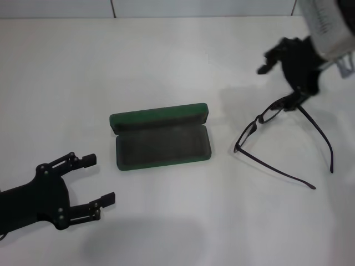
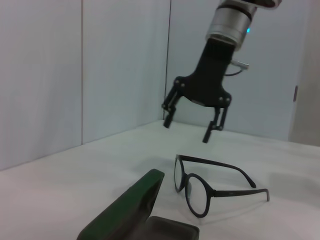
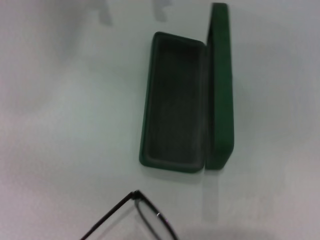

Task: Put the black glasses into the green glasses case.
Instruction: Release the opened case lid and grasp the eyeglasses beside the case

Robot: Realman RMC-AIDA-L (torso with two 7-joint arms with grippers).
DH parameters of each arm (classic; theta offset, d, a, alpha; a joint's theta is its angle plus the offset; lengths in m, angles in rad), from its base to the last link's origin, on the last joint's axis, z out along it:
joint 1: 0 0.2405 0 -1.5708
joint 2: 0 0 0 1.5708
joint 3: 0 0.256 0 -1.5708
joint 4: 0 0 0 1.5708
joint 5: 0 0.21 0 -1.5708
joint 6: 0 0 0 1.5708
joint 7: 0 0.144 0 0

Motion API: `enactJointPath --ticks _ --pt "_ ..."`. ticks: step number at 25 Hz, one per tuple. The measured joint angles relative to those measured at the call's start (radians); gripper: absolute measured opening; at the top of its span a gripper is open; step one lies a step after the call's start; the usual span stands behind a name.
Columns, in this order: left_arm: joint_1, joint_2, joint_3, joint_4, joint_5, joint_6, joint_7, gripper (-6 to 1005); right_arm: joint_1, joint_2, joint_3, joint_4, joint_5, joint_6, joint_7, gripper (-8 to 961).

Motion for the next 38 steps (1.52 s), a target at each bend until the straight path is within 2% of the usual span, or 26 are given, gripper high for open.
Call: enactJointPath --ticks 5,10,20,27,38 --pt "-0.009 -0.002 -0.001 -0.002 -0.003 0.000 0.018 880 0.050 0.026 -0.052 -0.006 -0.040 0.011 -0.083 768" --pt "-0.015 -0.006 -0.002 -0.015 -0.021 -0.003 0.056 880 0.055 0.046 -0.124 0.001 -0.095 0.035 -0.147 771" --pt "-0.025 -0.007 -0.004 -0.029 -0.030 -0.024 0.039 879 0.053 0.044 -0.255 0.043 -0.103 0.094 -0.212 773" --pt "-0.027 -0.007 -0.007 -0.029 -0.031 -0.026 0.036 879 0.050 0.039 -0.260 0.049 -0.093 0.129 -0.235 774" --pt "-0.035 -0.008 -0.007 -0.030 -0.032 -0.029 0.034 880 0.049 0.051 -0.287 0.105 -0.083 0.181 -0.246 774"
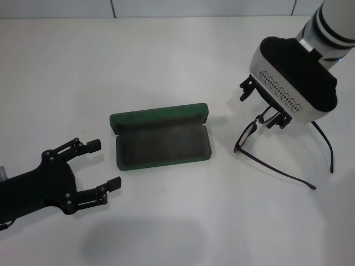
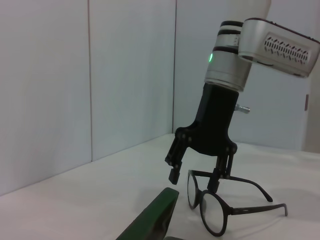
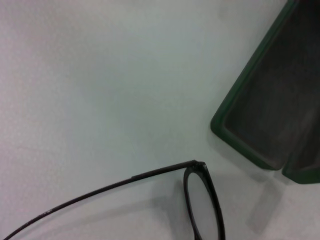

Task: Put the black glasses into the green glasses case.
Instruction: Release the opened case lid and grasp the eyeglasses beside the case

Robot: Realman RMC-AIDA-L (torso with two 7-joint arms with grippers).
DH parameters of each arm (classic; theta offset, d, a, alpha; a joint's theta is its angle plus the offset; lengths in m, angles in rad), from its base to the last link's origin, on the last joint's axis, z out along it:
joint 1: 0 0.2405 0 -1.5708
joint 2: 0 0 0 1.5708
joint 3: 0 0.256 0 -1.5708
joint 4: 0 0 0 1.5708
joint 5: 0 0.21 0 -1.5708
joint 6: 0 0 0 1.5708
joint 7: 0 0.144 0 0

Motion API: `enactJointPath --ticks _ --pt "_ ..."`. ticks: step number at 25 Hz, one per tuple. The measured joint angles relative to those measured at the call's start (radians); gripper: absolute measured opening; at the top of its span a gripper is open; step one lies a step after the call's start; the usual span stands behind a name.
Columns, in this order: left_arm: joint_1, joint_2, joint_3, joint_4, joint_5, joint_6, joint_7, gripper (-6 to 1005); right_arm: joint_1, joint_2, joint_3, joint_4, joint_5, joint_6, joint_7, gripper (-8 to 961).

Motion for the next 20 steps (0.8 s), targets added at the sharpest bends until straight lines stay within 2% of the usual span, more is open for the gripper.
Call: enactJointPath --ticks 20 --pt "-0.001 0.002 -0.002 0.000 0.000 -0.002 -0.015 880 -0.002 0.005 -0.049 0.061 0.034 0.089 -0.003 761"
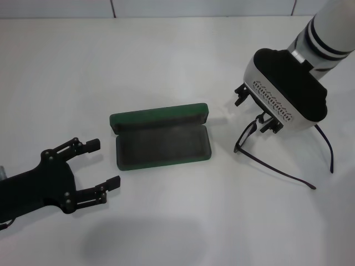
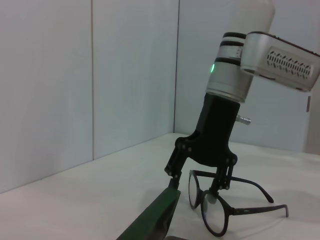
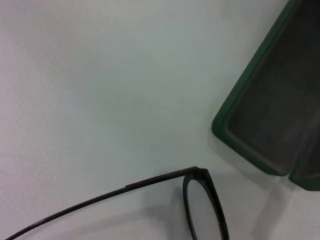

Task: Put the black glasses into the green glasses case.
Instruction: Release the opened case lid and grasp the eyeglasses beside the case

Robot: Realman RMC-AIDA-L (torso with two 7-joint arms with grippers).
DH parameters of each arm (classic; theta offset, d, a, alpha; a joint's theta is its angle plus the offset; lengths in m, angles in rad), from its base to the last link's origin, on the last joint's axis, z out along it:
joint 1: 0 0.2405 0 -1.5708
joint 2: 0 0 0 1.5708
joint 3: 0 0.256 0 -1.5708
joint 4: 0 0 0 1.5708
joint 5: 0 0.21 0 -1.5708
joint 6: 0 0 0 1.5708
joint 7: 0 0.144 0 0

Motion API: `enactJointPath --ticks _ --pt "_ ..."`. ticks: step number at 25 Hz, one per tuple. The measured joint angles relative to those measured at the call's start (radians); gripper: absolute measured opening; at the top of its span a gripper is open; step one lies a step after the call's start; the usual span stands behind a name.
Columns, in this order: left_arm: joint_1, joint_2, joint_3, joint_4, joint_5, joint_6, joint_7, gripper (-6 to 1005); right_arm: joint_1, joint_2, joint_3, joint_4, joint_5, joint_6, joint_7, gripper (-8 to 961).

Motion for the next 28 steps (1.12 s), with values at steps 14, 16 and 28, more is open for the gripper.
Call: enactJointPath --ticks 14,16,28 --pt "-0.001 0.001 0.000 0.005 0.000 -0.008 -0.013 880 -0.001 0.000 -0.025 0.006 0.004 0.005 0.006 576" --pt "-0.002 0.000 0.000 0.005 0.000 -0.008 -0.013 880 -0.002 0.000 -0.025 0.007 0.004 0.007 0.006 499" --pt "-0.001 0.002 0.000 0.005 0.000 -0.008 -0.012 880 -0.001 0.000 -0.017 0.006 0.004 -0.009 0.021 200"
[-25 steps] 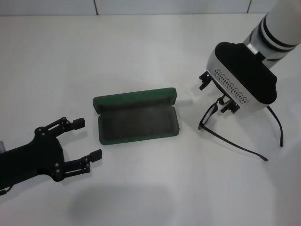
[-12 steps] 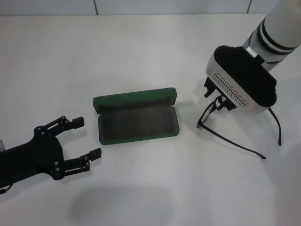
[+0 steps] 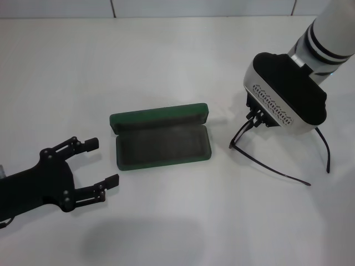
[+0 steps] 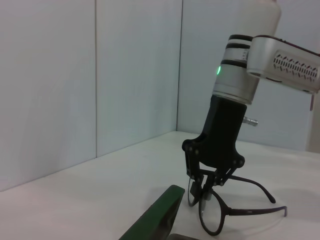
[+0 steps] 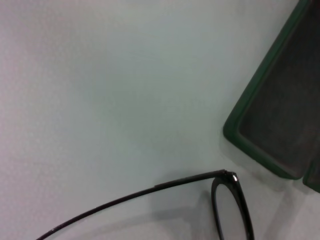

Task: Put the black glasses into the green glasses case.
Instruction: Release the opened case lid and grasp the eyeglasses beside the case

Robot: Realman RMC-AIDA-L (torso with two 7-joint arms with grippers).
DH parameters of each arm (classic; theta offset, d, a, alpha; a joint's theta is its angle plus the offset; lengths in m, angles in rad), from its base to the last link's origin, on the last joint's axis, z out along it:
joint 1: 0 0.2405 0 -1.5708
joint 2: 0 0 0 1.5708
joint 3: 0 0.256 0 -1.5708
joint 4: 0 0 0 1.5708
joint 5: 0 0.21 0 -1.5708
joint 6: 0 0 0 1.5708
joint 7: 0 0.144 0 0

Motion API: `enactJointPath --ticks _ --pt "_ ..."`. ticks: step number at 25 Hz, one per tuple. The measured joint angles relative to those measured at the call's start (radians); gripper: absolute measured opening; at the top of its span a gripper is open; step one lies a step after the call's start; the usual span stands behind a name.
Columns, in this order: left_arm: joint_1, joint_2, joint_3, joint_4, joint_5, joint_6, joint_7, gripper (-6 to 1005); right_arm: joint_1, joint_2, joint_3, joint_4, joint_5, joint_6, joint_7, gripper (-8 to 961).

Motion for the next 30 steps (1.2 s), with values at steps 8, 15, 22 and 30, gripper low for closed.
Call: enactJointPath --ticks 8,15,22,30 --pt "0.000 0.000 0.000 -0.001 0.000 0.002 -0.015 879 0.033 -0.006 0.095 -0.005 -0.014 -0.101 0.042 120" --pt "-0.002 0.000 0.000 0.002 -0.003 0.009 -0.023 879 0.079 -0.021 0.392 0.007 -0.029 -0.223 0.054 21" --pt "-0.014 0.004 0.001 0.005 -0.003 0.010 -0.054 879 0.103 -0.034 0.415 0.072 -0.069 -0.250 0.052 26" --pt "-0.022 0.004 0.000 0.005 -0.015 0.010 -0.050 879 0.128 -0.032 0.423 0.087 -0.075 -0.249 0.054 61"
